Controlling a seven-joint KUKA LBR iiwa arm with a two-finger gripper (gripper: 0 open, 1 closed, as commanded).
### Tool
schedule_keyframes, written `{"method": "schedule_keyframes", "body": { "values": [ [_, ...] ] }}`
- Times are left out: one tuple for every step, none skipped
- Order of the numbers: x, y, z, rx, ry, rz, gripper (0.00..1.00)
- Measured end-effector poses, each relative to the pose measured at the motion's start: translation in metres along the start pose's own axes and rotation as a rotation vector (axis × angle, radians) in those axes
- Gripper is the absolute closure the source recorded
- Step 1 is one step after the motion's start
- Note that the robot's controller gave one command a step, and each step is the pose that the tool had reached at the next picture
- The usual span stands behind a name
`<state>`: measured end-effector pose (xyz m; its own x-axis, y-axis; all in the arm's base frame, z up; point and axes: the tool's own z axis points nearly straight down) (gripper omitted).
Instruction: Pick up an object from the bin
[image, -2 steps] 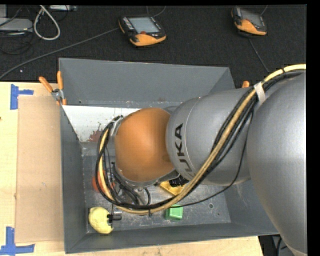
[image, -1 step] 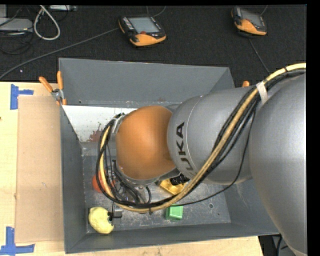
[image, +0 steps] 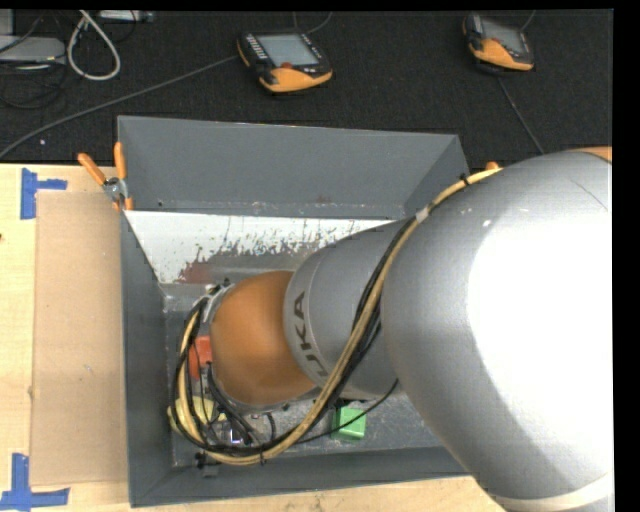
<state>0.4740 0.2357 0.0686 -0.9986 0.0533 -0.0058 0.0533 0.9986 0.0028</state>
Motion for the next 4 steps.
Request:
{"method": "schedule_keyframes", "body": {
  "values": [
    [0.003, 0.007, -0.057, -0.003, -0.006, -0.08, 0.0],
    [-0.001, -0.001, -0.008, 0.001, -0.003, -0.008, 0.0],
    [-0.003, 0.005, -0.001, -0.003, -0.004, 0.176, 0.0],
    [-0.001, -0.001, -0.007, 0.001, -0.001, -0.002, 1.0]
  ]
}}
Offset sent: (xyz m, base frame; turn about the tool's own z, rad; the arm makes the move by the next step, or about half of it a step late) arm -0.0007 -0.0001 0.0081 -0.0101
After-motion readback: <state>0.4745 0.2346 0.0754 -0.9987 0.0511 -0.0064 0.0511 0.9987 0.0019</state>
